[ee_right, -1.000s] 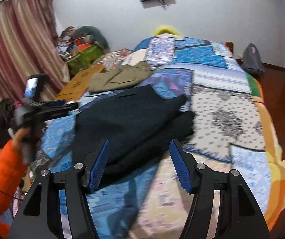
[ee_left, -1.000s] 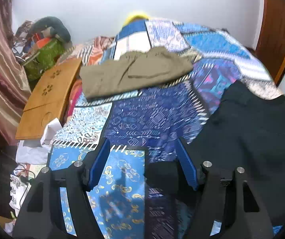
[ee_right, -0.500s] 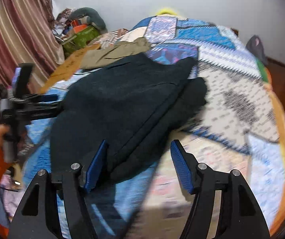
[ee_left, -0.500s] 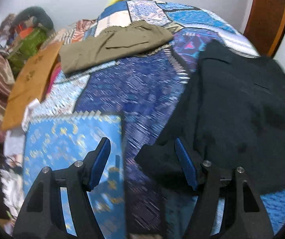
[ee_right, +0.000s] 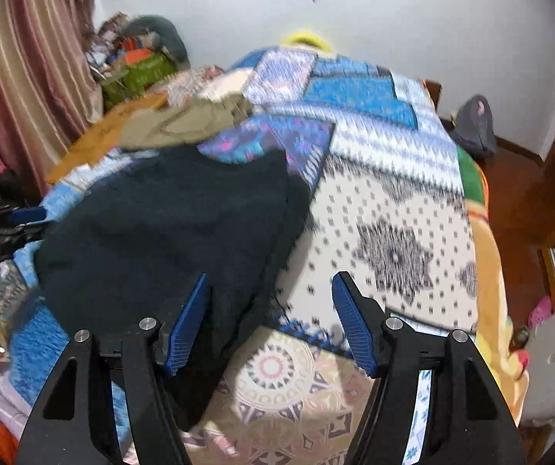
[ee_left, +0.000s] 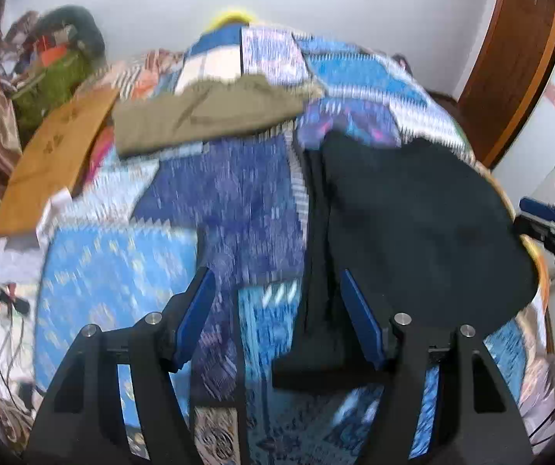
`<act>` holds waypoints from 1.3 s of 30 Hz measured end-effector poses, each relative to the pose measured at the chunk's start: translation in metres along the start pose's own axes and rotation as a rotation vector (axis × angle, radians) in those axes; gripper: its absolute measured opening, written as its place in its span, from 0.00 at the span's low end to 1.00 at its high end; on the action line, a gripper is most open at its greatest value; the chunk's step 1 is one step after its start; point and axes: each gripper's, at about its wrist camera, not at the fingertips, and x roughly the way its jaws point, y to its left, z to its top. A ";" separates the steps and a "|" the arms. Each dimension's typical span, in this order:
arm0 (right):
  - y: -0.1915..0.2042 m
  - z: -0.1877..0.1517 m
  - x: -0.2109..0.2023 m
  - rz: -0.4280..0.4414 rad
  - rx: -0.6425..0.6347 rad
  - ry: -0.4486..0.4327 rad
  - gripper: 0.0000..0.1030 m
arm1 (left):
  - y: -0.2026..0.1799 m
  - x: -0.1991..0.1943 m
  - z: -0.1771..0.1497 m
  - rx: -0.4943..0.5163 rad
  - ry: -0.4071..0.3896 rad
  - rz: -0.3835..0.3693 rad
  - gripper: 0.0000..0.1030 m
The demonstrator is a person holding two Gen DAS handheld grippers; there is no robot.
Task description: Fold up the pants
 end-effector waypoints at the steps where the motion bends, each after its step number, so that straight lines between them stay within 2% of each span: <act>1: 0.002 0.004 -0.003 0.020 0.000 -0.015 0.59 | -0.002 -0.005 0.008 0.008 -0.022 -0.004 0.65; 5: 0.016 0.017 0.000 0.090 -0.016 -0.046 0.57 | -0.021 -0.014 0.035 0.056 -0.099 -0.070 0.64; 8: 0.033 0.023 0.018 0.112 -0.052 -0.033 0.56 | -0.047 -0.002 0.044 0.108 -0.089 -0.140 0.50; 11: 0.045 0.022 0.037 0.124 -0.086 0.000 0.56 | -0.071 0.024 0.044 0.157 -0.026 -0.185 0.26; 12: 0.048 0.020 0.045 0.120 -0.098 0.020 0.56 | -0.077 0.034 0.043 0.176 -0.002 -0.197 0.22; 16: 0.047 0.009 0.058 0.107 -0.129 0.071 0.55 | -0.090 0.072 0.032 0.253 0.072 -0.157 0.14; 20: 0.040 -0.005 0.048 0.096 -0.139 0.097 0.53 | -0.079 0.076 0.031 0.258 0.072 -0.164 0.06; 24: 0.030 -0.015 0.031 0.093 -0.106 0.100 0.49 | -0.070 0.076 0.028 0.218 0.064 -0.181 0.05; 27: 0.027 -0.022 0.026 0.069 -0.091 0.097 0.49 | -0.071 0.075 0.023 0.217 0.043 -0.162 0.05; 32: 0.013 -0.029 0.018 0.097 0.010 0.092 0.51 | -0.077 0.069 0.021 0.248 0.045 -0.120 0.05; 35: 0.017 -0.029 0.006 0.070 0.007 0.075 0.51 | -0.075 0.054 0.022 0.239 0.031 -0.116 0.06; 37: 0.016 -0.027 -0.002 0.063 0.008 0.066 0.51 | -0.074 0.040 0.022 0.246 -0.002 -0.074 0.12; 39: 0.016 -0.022 -0.010 0.038 0.004 0.049 0.51 | -0.071 0.031 0.023 0.242 -0.015 -0.063 0.20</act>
